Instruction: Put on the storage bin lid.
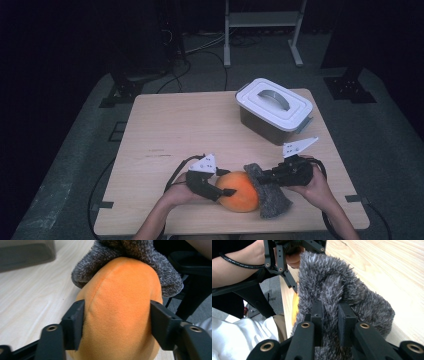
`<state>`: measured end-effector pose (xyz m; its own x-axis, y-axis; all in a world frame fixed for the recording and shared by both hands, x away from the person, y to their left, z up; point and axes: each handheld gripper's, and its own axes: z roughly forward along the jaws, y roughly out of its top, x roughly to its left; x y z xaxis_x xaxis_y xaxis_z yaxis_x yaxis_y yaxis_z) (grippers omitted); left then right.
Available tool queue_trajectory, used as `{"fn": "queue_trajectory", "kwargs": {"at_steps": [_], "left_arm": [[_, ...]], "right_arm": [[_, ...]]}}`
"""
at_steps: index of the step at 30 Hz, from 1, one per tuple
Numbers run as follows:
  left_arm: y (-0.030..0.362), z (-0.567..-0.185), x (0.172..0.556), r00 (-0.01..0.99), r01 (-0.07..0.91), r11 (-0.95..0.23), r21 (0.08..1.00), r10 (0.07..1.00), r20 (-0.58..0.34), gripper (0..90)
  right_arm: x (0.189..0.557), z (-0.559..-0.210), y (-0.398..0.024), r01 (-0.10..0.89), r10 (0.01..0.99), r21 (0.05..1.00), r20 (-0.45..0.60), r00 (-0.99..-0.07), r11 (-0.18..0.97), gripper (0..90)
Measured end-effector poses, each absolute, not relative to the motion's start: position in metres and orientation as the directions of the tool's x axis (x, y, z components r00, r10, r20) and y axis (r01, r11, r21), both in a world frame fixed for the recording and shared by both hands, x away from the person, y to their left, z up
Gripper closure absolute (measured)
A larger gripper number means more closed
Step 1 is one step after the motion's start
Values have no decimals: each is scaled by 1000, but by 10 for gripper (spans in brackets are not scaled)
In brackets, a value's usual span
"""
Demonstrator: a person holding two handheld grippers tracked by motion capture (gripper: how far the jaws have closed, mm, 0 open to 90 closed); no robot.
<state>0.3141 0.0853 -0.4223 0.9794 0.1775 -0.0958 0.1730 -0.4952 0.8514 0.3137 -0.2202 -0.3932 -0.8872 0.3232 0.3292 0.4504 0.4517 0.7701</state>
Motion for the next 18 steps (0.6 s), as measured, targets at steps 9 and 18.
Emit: {"fn": "queue_trajectory", "kwargs": {"at_steps": [9,18], "left_arm": [[92,-403,308,979,93,-519,850,201,16,387],[91,-402,306,982,67,-521,851,186,36,384]], "right_arm": [[313,-391,-221,444,351,776,304,-886,449,771],[305,-383,-202,399,331,796,265,-906,455,769]]}}
